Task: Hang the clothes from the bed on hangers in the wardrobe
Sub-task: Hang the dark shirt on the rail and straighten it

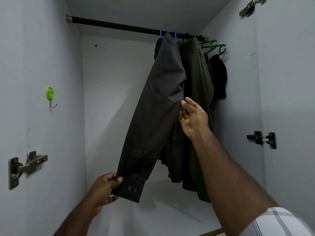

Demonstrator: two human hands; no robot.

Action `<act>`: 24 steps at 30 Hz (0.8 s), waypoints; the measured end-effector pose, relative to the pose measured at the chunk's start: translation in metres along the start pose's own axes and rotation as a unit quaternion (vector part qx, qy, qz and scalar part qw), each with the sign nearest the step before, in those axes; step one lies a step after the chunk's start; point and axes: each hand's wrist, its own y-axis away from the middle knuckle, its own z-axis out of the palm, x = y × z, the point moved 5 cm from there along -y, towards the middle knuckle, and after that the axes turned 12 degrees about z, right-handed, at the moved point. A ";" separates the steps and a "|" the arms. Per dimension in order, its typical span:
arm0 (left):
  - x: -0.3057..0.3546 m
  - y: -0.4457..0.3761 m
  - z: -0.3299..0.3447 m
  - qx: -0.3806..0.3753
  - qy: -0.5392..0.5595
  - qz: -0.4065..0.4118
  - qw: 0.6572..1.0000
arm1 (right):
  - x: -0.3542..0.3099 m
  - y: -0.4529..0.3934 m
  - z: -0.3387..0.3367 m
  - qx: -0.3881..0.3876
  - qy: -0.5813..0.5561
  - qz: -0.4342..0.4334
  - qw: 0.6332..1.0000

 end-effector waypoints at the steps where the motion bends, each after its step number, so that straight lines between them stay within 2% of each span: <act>1: 0.000 -0.002 0.000 0.004 -0.001 0.002 1.000 | -0.003 -0.002 -0.003 0.012 0.018 -0.014 1.000; 8: -0.014 -0.019 0.011 0.038 -0.015 0.008 0.999 | -0.014 -0.011 -0.031 0.078 0.173 -0.076 0.979; 12: -0.020 -0.028 0.024 0.045 -0.028 0.006 0.999 | -0.015 -0.019 -0.046 0.069 0.237 -0.076 0.966; 15: -0.022 -0.034 0.032 0.056 -0.037 0.010 0.998 | -0.009 -0.023 -0.066 0.092 0.288 -0.066 0.951; 20: -0.029 -0.053 0.043 0.063 -0.055 0.015 0.996 | 0.043 -0.016 -0.119 0.157 0.340 -0.036 0.926; 24: -0.037 -0.075 0.056 0.044 -0.068 0.017 0.997 | 0.095 -0.001 -0.156 0.211 0.443 -0.029 0.871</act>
